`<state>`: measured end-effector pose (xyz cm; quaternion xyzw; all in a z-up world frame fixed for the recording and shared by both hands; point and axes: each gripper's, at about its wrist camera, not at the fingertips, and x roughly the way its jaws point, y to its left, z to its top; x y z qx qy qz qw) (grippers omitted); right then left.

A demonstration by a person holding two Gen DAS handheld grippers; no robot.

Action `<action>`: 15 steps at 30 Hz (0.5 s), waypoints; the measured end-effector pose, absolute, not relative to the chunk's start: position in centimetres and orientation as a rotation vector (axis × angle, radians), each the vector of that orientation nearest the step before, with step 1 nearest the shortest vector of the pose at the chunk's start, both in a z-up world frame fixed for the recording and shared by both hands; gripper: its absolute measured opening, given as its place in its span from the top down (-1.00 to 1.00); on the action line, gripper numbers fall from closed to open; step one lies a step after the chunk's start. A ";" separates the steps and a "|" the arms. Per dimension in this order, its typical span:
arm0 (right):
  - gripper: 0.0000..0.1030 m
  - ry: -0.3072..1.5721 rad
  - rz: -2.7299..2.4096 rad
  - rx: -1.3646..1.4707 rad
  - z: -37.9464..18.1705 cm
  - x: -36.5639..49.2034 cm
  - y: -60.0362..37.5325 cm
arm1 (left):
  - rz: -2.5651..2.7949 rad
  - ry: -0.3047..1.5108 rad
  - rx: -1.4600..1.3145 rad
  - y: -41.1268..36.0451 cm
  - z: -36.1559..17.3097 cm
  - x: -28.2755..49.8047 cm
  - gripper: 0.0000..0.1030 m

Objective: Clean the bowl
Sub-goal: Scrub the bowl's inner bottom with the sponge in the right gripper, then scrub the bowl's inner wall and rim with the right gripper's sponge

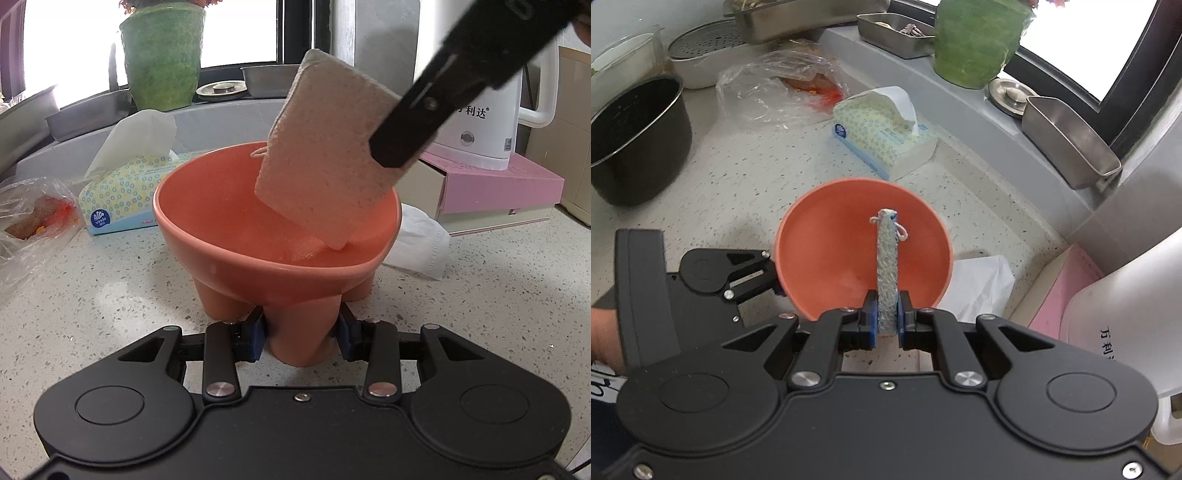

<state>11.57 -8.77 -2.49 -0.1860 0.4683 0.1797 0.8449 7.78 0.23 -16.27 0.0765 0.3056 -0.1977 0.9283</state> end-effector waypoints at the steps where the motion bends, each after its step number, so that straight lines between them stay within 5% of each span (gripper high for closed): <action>1: 0.78 0.989 0.384 -0.392 -2.4 11.4 -8.7 | -0.405 0.626 0.157 0.2 -16.3 7.8 0.26; 15: 0.78 0.970 0.463 -0.356 -1.9 10.6 -5.5 | -0.403 0.626 0.155 0.2 -16.3 7.8 0.26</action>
